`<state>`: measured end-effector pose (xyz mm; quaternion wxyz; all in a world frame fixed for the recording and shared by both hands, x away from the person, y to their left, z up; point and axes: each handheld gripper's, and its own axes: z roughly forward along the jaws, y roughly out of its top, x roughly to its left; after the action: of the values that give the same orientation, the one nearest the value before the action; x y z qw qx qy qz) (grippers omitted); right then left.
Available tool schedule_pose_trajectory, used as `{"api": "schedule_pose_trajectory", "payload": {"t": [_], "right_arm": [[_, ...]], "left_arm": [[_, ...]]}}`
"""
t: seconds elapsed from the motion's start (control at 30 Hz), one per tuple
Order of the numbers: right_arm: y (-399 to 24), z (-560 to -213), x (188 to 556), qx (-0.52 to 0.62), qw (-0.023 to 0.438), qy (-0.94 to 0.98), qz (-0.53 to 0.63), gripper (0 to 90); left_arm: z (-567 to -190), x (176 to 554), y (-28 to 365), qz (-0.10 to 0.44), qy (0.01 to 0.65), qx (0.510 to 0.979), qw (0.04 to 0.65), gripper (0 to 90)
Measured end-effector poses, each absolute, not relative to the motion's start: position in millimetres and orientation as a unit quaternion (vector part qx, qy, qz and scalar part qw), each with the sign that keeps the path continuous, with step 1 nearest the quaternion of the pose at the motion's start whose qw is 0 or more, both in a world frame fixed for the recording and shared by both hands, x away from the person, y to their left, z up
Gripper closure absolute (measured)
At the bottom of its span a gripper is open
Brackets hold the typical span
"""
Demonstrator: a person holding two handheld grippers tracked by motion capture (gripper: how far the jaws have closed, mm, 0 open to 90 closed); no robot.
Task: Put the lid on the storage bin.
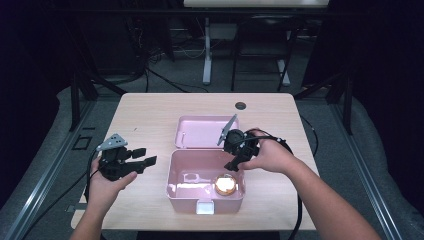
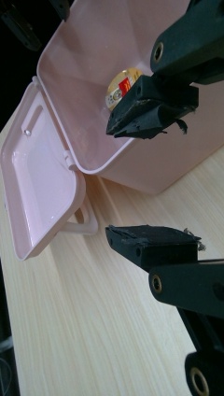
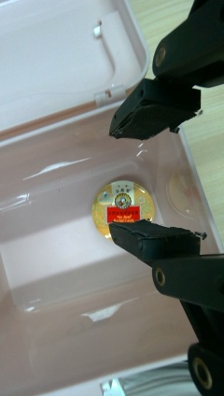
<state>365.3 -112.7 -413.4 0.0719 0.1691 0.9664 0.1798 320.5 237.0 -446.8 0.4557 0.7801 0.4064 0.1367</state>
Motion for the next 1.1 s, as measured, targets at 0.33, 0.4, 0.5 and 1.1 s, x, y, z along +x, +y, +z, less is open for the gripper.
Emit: {"api": "schedule_pose_trajectory", "payload": {"t": [0.33,0.4,0.5,1.1], "right_arm": [[-118.1,-409.5,370.4,0.196,0.078,0.959,0.188,45.9],[-119.7,-408.8,372.2,0.202,0.079,0.958,0.187,45.3],[-122.3,-409.0,375.1,0.211,0.084,0.955,0.189,44.4],[-133.5,-406.8,389.1,0.247,0.098,0.941,0.209,46.8]], "left_arm": [[-446.7,320.0,235.1,0.136,0.403,0.782,0.455,42.9],[-446.5,319.9,234.3,0.138,0.404,0.781,0.456,42.0],[-445.7,319.6,234.0,0.139,0.404,0.784,0.452,42.0],[-446.4,319.1,227.4,0.13,0.399,0.786,0.454,42.1]]}}
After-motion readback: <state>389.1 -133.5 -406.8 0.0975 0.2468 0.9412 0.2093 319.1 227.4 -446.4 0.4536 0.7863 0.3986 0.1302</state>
